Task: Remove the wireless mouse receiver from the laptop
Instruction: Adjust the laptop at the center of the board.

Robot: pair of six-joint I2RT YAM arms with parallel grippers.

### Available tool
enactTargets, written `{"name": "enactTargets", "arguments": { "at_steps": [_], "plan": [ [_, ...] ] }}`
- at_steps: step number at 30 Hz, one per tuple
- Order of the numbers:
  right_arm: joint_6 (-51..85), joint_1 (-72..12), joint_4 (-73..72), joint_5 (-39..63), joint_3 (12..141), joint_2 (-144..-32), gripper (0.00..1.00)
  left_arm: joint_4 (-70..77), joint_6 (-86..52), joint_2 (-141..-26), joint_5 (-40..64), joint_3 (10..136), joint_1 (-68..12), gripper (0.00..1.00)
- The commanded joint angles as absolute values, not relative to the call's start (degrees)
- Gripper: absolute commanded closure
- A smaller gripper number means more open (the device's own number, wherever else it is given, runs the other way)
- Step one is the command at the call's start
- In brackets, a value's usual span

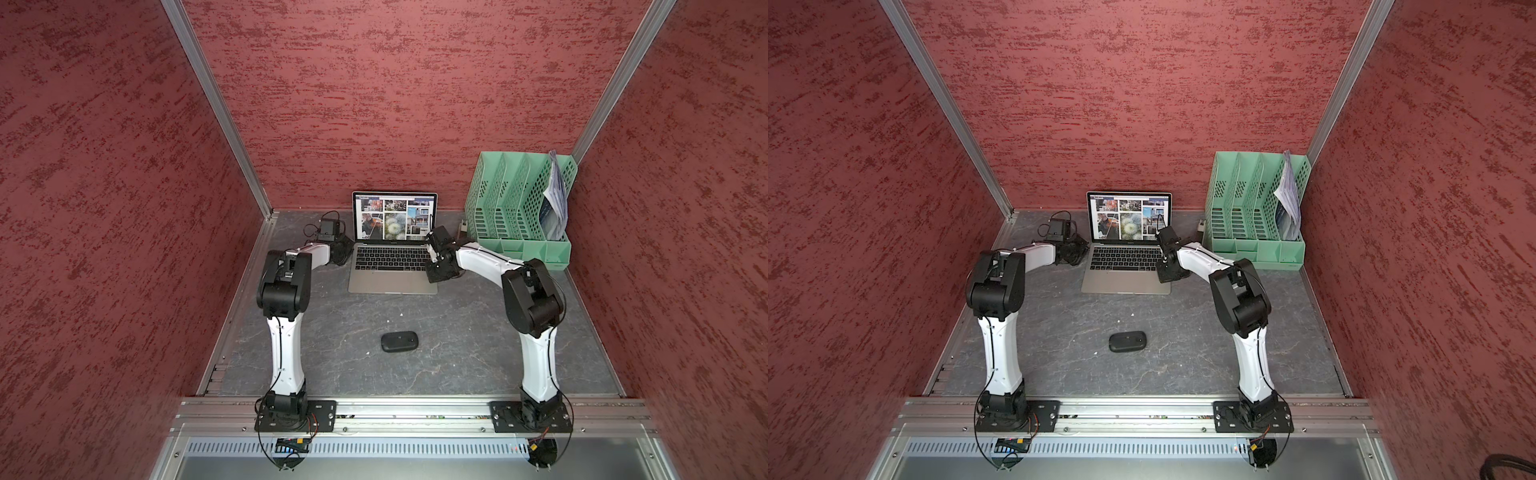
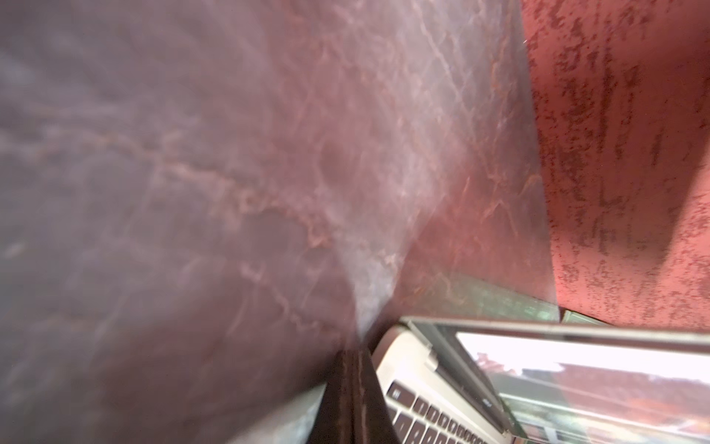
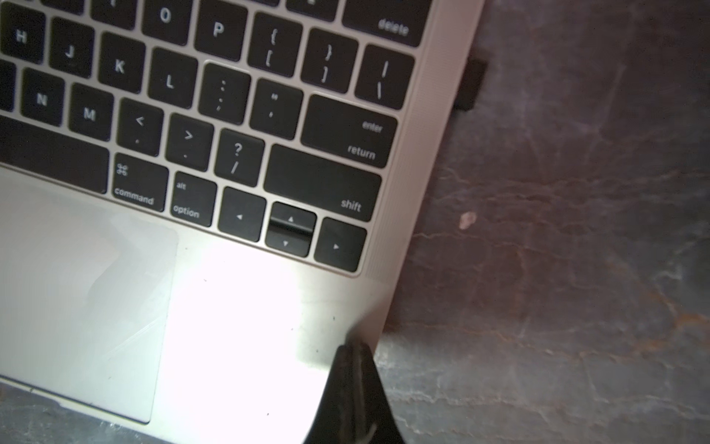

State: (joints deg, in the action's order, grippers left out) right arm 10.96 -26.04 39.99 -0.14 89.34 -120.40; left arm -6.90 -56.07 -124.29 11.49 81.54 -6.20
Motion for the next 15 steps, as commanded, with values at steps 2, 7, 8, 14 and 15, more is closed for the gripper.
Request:
{"name": "enactTargets", "arguments": {
  "at_steps": [2, 7, 8, 14, 15],
  "plan": [
    [12.47, -25.76, 41.96, -3.44, 90.07, -116.59, 1.0, -13.93, -53.86, -120.16, 12.22, 78.43, -8.39, 1.0],
    [13.09, -25.1, 42.19, -3.89, 88.95, -115.99, 1.0, -16.81, -53.19, -115.69, 10.73, 73.84, -10.05, 1.0],
    [13.26, -25.05, 42.14, -3.94, 88.52, -116.06, 1.0, -17.25, -53.12, -114.86, 10.46, 72.87, -10.32, 1.0],
    [14.06, -24.83, 41.77, -4.85, 86.01, -116.71, 1.0, -18.88, -52.3, -111.5, 9.96, 69.6, -11.66, 1.0],
    [14.26, -24.79, 41.75, -5.24, 85.63, -116.71, 1.0, -19.15, -52.21, -111.13, 9.89, 69.09, -11.9, 1.0]
  ]
}}
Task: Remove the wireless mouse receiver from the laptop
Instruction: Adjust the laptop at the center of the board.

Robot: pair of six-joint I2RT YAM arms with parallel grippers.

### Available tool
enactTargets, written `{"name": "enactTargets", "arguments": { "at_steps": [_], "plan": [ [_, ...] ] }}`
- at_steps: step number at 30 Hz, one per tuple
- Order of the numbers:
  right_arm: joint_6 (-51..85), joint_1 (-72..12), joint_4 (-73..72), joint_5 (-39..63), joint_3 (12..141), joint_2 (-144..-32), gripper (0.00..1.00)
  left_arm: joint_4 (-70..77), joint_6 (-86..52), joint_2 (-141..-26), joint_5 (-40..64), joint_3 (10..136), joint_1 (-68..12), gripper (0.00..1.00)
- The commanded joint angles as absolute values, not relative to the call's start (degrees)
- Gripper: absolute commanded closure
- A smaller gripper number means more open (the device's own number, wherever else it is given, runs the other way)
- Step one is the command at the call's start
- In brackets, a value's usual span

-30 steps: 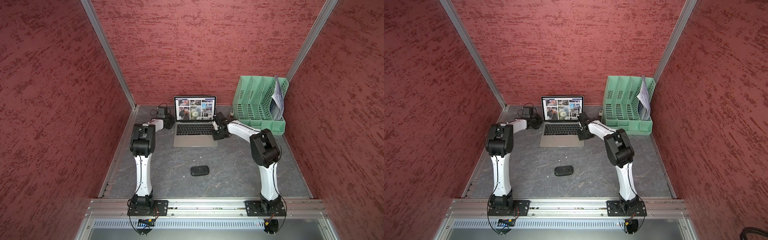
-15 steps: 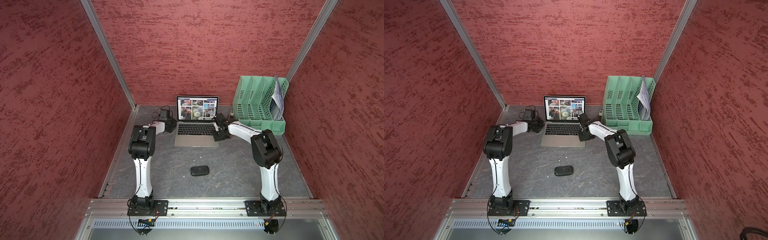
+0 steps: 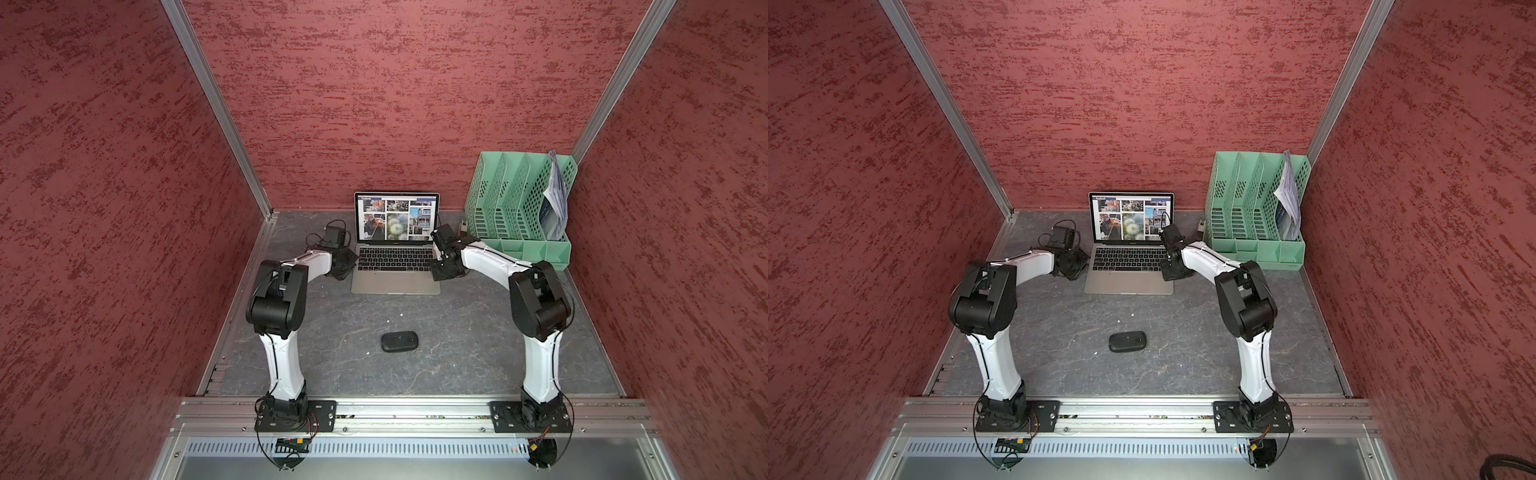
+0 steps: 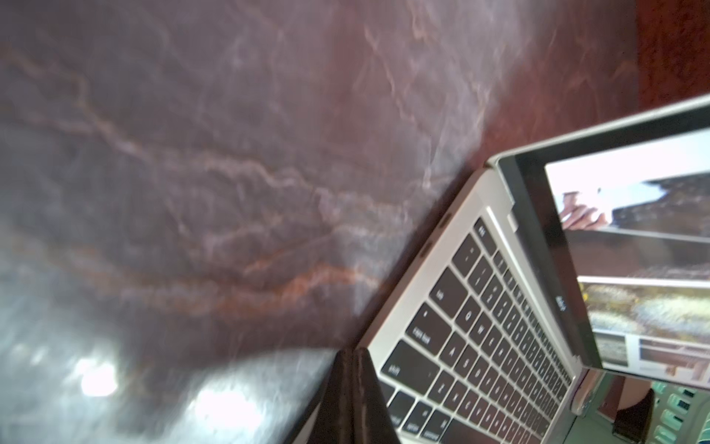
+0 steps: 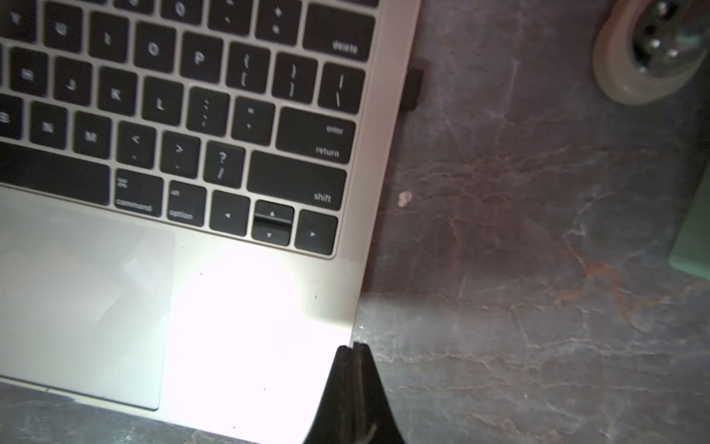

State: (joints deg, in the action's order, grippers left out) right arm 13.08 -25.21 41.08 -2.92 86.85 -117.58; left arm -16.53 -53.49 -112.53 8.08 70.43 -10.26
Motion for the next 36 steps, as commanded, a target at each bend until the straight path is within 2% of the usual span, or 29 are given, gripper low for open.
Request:
{"name": "enactTargets", "arguments": {
  "at_steps": [1, 8, 26, 33, 34, 35, 36],
  "plan": [
    [14.32, -24.6, 41.82, -5.84, 85.23, -116.72, 1.0, -19.28, -52.13, -110.63, 9.88, 68.56, -12.12, 1.0],
    [14.67, -23.41, 40.79, -6.62, 83.28, -116.78, 1.0, -20.21, -51.61, -107.72, 8.63, 64.76, -13.79, 1.0],
    [16.61, -23.31, 39.01, -0.01, 86.86, -122.27, 1.0, -20.57, -52.16, -106.28, 8.82, 63.66, -17.1, 1.0],
    [14.29, -23.34, 40.84, -4.87, 87.09, -121.2, 1.0, -26.44, -51.0, -103.64, 3.38, 64.48, -17.76, 1.0],
    [13.29, -23.32, 41.53, -6.88, 87.64, -120.61, 1.0, -27.89, -50.57, -102.97, 1.86, 64.8, -17.75, 0.98],
    [11.81, -23.3, 42.4, -9.45, 88.32, -119.6, 0.87, -29.42, -49.69, -101.82, -0.05, 65.32, -17.75, 0.89],
    [9.76, -23.29, 42.85, -11.47, 89.07, -118.13, 0.72, -30.69, -48.72, -100.72, -1.91, 65.99, -17.75, 0.7]
  ]
}}
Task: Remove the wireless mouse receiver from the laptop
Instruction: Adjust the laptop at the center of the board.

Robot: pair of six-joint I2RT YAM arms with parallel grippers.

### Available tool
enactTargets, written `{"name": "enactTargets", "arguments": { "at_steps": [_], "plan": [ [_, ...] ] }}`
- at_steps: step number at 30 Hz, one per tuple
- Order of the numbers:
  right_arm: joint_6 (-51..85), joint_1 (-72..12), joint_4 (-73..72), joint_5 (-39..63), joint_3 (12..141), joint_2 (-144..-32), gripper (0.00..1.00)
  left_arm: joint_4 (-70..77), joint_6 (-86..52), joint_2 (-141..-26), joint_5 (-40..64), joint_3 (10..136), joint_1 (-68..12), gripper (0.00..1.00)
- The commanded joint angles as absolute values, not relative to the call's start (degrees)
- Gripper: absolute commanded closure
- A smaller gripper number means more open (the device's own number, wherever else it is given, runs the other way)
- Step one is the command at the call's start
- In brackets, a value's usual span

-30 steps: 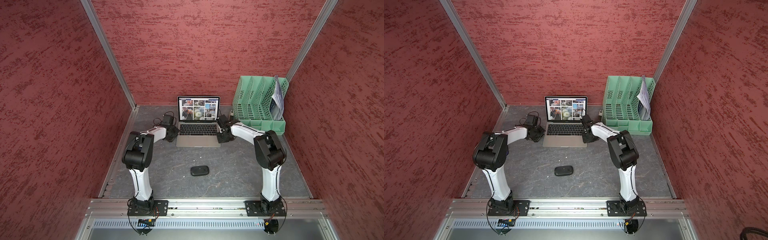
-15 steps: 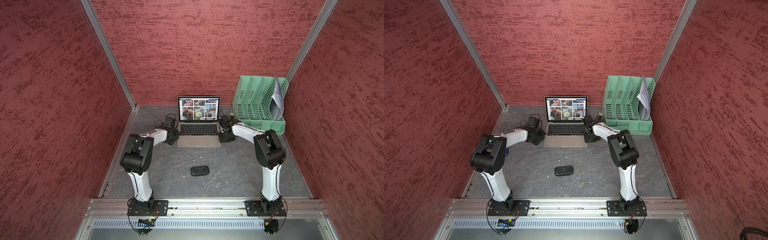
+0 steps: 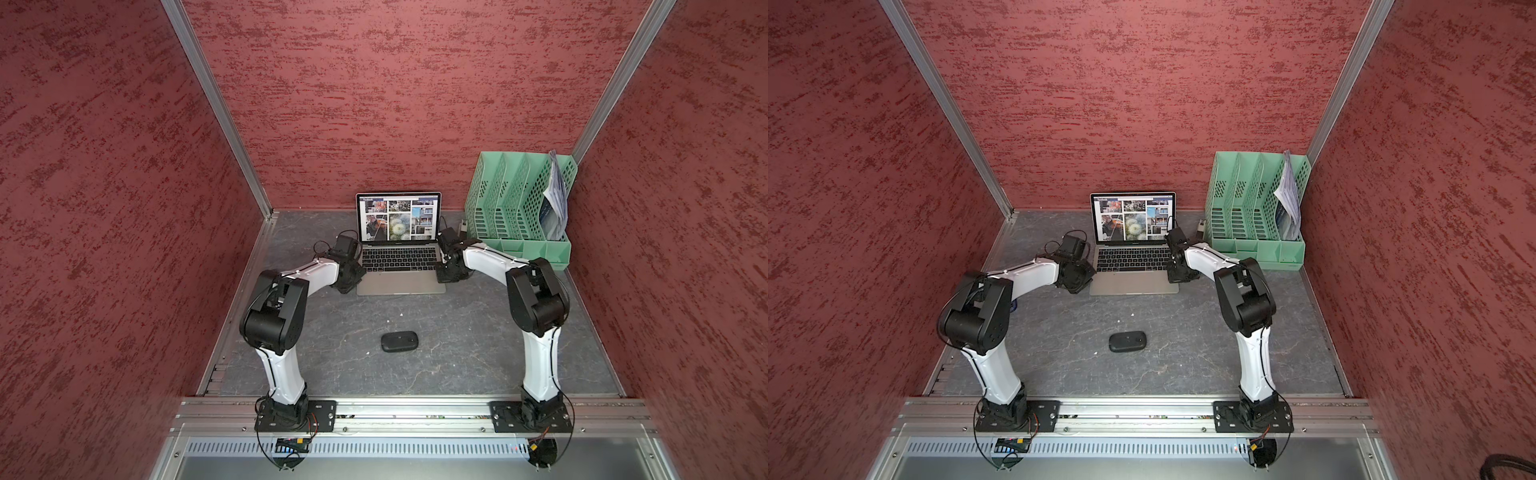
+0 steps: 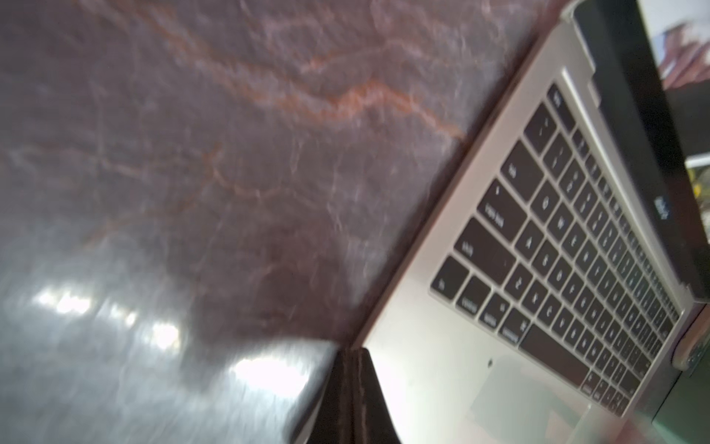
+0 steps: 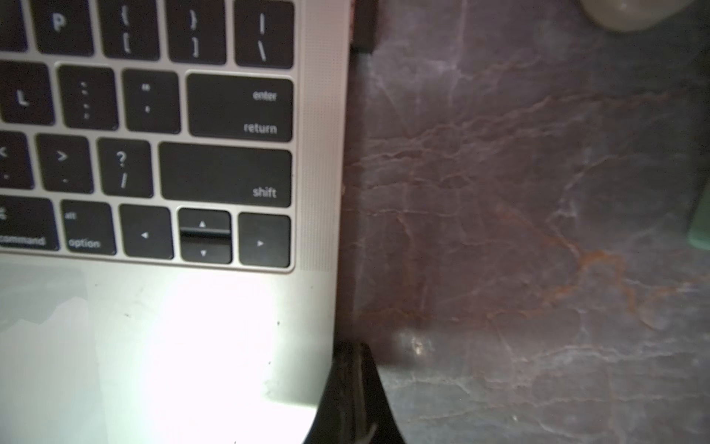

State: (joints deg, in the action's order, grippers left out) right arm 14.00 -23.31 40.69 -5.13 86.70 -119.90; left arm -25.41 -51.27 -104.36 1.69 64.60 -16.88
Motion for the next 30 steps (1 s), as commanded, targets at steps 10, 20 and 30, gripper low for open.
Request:
{"name": "enactTargets", "arguments": {
  "at_steps": [10, 20, 30],
  "plan": [
    [-4.4, -23.29, 42.3, -8.06, 96.94, -100.79, 0.02, -37.37, -36.78, -88.19, -14.59, 76.14, -17.37, 0.0],
    [-33.42, -23.38, 59.2, 17.94, 99.79, -90.37, 0.02, -21.51, -25.4, -67.18, -4.67, 68.14, -19.16, 0.0],
    [-40.35, -23.7, 75.53, 29.07, 112.74, -99.3, 0.06, -22.28, -22.24, -63.46, 1.49, 63.65, -26.06, 0.0]
  ]
}}
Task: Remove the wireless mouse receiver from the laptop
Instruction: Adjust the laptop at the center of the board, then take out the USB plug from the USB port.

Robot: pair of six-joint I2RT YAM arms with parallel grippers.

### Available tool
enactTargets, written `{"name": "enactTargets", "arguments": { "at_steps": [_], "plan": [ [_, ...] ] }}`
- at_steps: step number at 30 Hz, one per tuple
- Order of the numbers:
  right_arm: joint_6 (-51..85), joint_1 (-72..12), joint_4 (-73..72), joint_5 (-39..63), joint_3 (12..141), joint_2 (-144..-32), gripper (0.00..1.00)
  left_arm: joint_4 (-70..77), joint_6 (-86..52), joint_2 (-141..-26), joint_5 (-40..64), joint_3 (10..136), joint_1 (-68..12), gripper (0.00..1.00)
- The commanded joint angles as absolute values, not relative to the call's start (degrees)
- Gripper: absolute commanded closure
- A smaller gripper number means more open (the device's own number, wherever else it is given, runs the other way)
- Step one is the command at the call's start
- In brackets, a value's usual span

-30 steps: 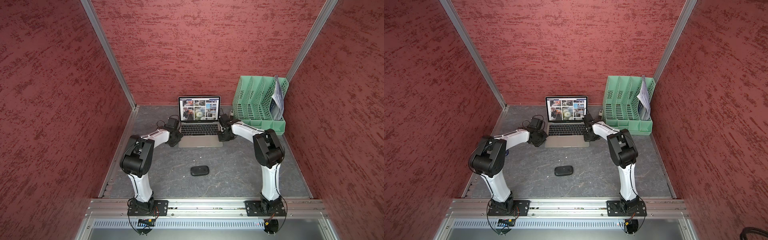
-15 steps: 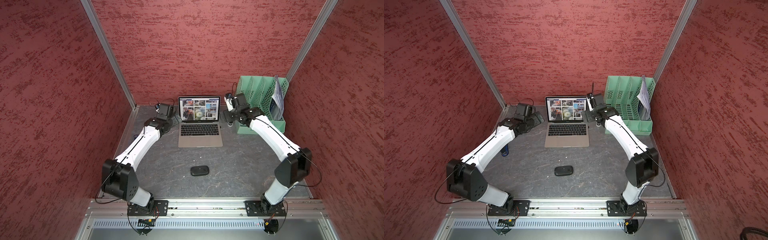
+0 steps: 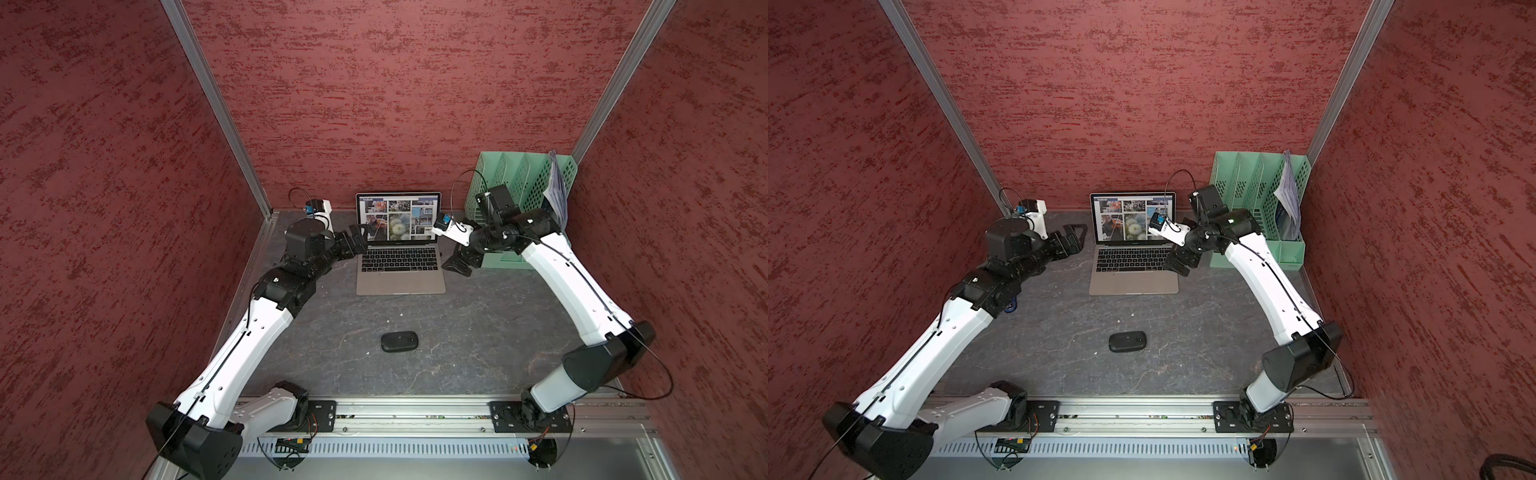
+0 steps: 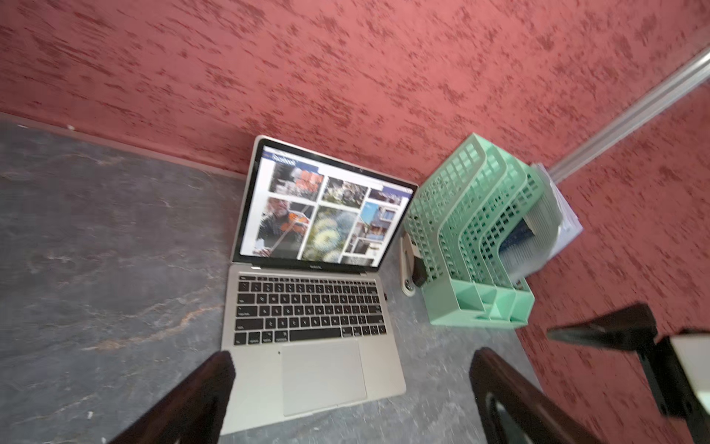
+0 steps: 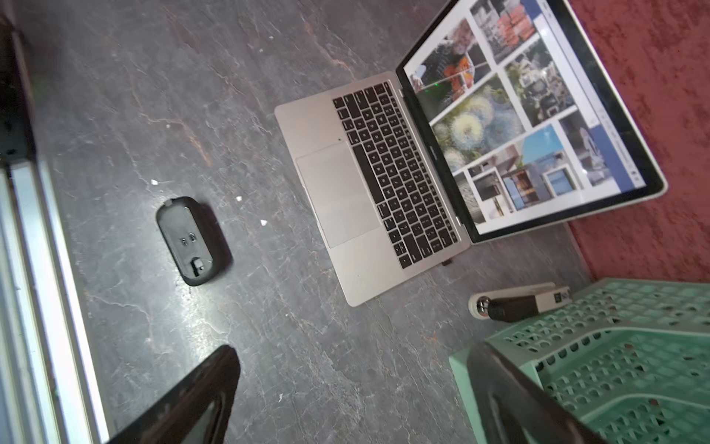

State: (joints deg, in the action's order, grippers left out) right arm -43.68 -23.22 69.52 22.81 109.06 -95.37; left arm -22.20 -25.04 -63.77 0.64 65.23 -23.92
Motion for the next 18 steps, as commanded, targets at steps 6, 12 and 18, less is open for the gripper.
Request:
{"name": "enactTargets", "arguments": {
  "at_steps": [6, 12, 18],
  "plan": [
    [-25.25, -26.67, 56.54, 33.33, 92.81, -95.31, 0.17, -25.43, -14.65, -60.83, -0.65, 61.29, -30.27, 0.0],
    [-35.11, -27.25, 50.36, 15.75, 88.34, -93.48, 0.12, -26.04, -6.59, -59.19, 1.65, 59.34, -30.37, 0.0],
    [-53.75, -23.8, 52.63, 9.59, 97.04, -102.87, 0.11, -25.91, -5.01, -65.89, 1.04, 60.98, -28.07, 0.0]
  ]
}}
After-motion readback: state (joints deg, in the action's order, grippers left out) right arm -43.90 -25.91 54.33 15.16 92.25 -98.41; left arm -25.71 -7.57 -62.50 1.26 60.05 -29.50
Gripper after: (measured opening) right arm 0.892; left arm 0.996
